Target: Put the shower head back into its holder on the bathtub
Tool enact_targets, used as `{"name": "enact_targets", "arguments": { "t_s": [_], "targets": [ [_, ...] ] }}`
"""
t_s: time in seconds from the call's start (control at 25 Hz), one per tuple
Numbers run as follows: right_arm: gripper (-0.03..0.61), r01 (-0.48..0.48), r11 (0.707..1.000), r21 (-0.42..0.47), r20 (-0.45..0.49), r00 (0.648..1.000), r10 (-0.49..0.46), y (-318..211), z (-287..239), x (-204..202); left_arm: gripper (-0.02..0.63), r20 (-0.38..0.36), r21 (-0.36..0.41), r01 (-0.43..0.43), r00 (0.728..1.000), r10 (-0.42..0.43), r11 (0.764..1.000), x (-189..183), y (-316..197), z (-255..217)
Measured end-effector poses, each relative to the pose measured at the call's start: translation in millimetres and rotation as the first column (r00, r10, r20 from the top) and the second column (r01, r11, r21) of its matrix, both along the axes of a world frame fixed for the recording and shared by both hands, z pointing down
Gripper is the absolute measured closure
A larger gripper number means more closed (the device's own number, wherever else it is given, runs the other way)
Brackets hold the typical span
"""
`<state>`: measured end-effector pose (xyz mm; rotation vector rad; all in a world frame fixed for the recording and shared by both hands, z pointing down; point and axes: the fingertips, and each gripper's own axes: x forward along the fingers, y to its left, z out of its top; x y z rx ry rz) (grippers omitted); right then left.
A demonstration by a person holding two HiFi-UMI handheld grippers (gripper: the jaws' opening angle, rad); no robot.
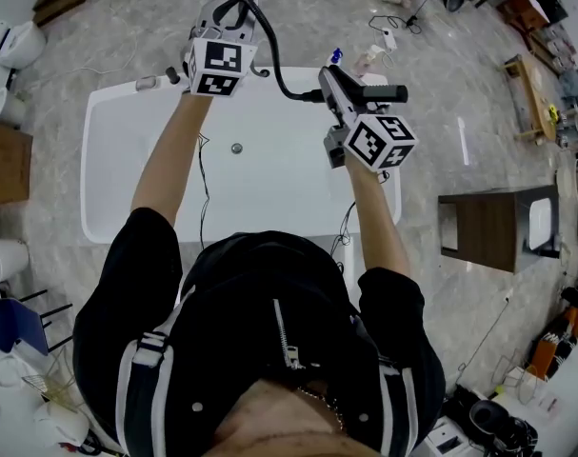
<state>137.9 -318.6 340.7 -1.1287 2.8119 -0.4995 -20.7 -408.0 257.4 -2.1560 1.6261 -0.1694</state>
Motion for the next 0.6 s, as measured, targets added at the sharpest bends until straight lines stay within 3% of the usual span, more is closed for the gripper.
{"name": "enact_targets", "arguments": {
  "t_s": [0.6],
  "targets": [
    [0.500, -0.041, 0.998, -0.040, -0.026, 0.999, 0.040, -2, 20, 13, 0.535, -0.018, -0.112, -0.026, 1.000, 0.024, 0.993, 6, -14, 54]
  ]
}}
